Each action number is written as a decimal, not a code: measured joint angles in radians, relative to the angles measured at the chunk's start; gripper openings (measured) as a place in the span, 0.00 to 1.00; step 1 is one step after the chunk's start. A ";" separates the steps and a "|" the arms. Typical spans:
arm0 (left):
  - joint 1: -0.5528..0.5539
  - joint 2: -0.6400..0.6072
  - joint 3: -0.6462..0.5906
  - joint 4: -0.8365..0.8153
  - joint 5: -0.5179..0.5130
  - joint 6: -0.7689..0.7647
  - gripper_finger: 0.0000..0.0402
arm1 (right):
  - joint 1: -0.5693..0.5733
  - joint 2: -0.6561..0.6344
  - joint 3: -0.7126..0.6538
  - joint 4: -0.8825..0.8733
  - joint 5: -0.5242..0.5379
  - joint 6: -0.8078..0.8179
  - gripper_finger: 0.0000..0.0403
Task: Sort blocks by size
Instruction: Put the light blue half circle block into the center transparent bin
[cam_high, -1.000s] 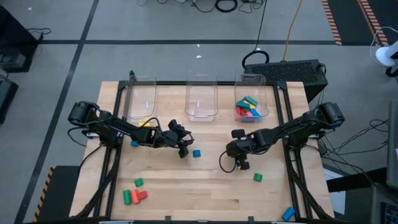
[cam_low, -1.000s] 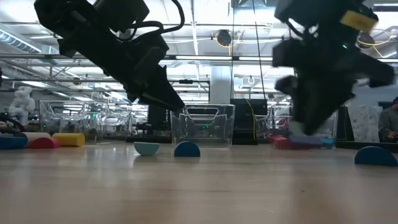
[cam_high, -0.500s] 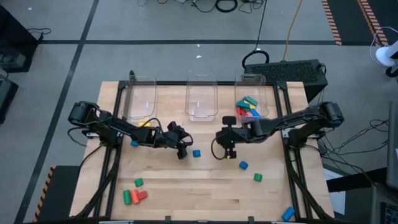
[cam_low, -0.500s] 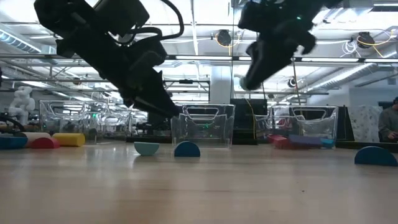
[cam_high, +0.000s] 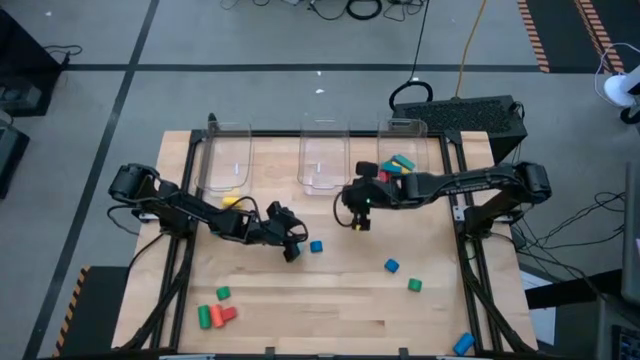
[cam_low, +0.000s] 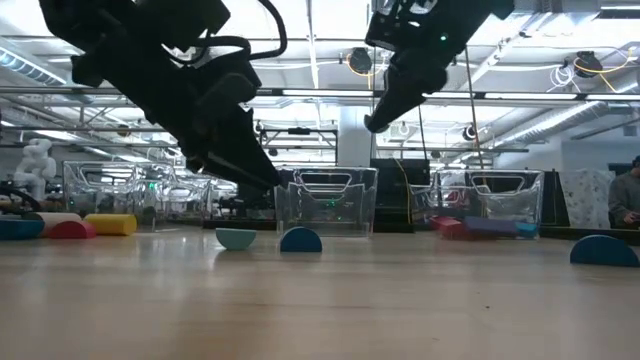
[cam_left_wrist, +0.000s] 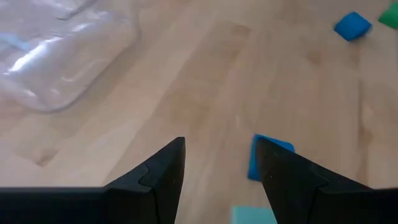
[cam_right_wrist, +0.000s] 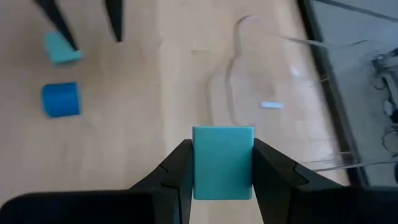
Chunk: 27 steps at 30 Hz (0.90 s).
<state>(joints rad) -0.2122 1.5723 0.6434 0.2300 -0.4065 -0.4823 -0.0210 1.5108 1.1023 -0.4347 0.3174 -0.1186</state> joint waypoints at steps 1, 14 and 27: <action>-0.005 0.000 0.000 -0.002 -0.021 -0.001 0.49 | -0.011 0.000 0.000 0.016 0.000 -0.006 0.28; -0.029 0.000 -0.032 -0.028 -0.135 0.021 0.49 | -0.263 0.028 0.000 0.161 -0.139 -0.046 0.28; -0.023 0.000 -0.071 0.019 -0.145 0.025 0.49 | -0.439 0.397 0.400 -0.065 -0.298 -0.044 0.28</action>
<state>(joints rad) -0.2356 1.5723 0.5720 0.2489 -0.5510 -0.4575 -0.4605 1.9082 1.5025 -0.5000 0.0196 -0.1622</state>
